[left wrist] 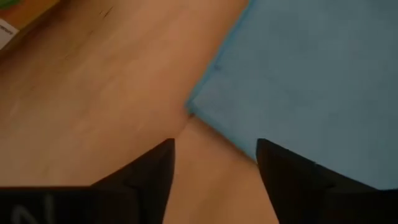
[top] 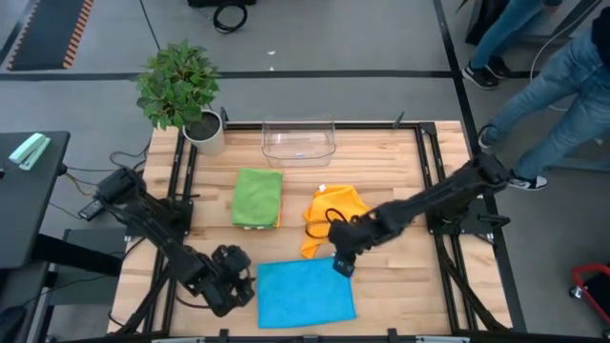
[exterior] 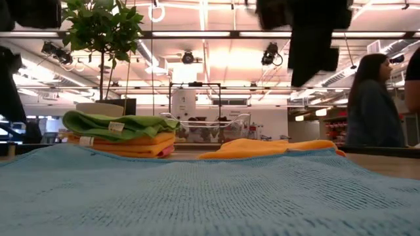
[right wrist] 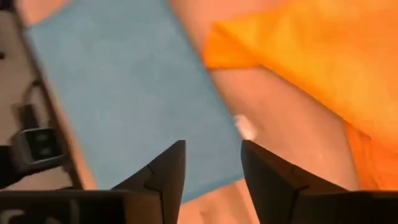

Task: Fold microfiber towels
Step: Fold the blue microfiber cloth

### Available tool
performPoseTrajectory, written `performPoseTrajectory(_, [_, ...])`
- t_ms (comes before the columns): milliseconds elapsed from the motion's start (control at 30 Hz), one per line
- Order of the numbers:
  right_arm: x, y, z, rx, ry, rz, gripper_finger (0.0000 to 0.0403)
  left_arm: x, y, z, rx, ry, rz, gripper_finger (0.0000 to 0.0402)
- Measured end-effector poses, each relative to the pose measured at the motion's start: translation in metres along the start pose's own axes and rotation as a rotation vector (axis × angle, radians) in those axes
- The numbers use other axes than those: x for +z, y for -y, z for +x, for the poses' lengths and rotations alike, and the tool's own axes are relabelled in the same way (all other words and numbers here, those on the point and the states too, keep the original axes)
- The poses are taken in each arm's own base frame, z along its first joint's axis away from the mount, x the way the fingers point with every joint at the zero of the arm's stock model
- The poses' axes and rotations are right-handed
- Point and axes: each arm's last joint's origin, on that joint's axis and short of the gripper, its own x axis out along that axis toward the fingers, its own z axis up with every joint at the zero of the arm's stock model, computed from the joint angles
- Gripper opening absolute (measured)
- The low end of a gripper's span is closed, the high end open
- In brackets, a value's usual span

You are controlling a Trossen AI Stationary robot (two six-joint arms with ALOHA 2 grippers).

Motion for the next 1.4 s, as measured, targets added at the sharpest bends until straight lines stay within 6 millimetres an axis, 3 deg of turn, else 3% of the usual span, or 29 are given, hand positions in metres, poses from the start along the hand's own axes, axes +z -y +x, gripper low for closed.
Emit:
performPoseTrajectory(100, [-0.018,-0.019,-0.007,0.014,0.079,-0.105,0.0162,0.003,0.005,-0.014,-0.088,0.007,-0.070,0.0250])
performPoseTrajectory(233, [-0.038,-0.023,0.019,0.024,0.016,-0.200,0.0095,-0.007,0.034,-0.018,-0.343,0.039,-0.066,0.0248])
performPoseTrajectory(333, [-0.035,-0.013,0.039,0.014,0.002,-0.214,0.0020,-0.014,0.053,-0.001,-0.463,0.087,0.008,0.0220])
performPoseTrajectory(400, [-0.030,-0.007,0.047,0.010,0.012,-0.196,0.0011,-0.016,0.055,0.017,-0.443,0.088,-0.015,0.0182])
performPoseTrajectory(533, [-0.023,0.000,0.053,0.000,0.008,-0.207,0.0007,-0.022,0.048,0.051,-0.350,0.014,-0.077,0.0056])
performPoseTrajectory(600, [-0.019,0.003,0.053,0.010,0.003,-0.212,0.0006,-0.024,0.047,0.058,-0.341,-0.037,-0.073,0.0017])
performPoseTrajectory(900, [-0.028,0.029,0.069,0.000,-0.031,-0.137,0.0005,-0.012,0.032,0.072,-0.230,-0.197,0.048,0.0009])
performPoseTrajectory(1133, [-0.027,0.017,0.064,0.024,-0.010,-0.150,0.0005,0.006,0.009,0.073,-0.082,-0.323,0.263,0.0006])
performPoseTrajectory(1267, [-0.021,0.010,0.059,0.035,0.003,-0.157,0.0005,0.022,-0.014,0.065,0.069,-0.376,0.316,0.0014])
performPoseTrajectory(1400, [-0.017,0.004,0.051,0.032,0.002,-0.178,0.0004,0.036,-0.043,0.038,0.276,-0.401,0.350,0.0010])
